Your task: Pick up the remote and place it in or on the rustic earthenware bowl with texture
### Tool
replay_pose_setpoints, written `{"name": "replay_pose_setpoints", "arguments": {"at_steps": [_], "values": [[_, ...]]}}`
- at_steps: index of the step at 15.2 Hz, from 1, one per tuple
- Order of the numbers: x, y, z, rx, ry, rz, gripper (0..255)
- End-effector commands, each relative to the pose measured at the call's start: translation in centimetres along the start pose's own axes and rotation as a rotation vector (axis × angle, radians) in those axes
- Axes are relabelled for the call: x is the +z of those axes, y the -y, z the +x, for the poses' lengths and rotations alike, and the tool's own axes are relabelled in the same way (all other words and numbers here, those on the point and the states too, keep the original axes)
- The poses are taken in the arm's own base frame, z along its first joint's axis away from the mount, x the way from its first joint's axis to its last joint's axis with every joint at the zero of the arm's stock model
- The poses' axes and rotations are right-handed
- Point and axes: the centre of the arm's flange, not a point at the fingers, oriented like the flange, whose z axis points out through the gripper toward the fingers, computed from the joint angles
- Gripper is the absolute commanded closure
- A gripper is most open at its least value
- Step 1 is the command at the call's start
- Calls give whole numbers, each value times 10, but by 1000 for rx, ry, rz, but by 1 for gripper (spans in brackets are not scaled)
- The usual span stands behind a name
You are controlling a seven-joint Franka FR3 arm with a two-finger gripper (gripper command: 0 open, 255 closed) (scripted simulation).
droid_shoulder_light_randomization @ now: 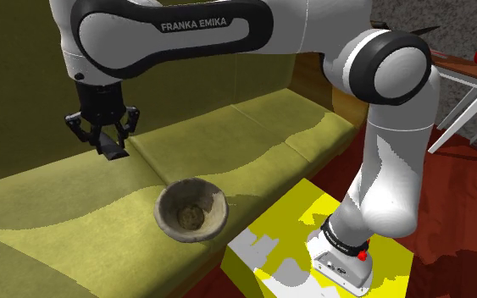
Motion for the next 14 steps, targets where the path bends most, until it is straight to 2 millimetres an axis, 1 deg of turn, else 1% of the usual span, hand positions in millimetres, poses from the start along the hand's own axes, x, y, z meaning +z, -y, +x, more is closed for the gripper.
{"name": "replay_pose_setpoints", "arguments": {"at_steps": [1,2,14], "values": [[-10,1,-1,0,0,0,255],[-13,1,-1,0,0,0,255],[-9,-67,-144,0,0,0,255]]}}
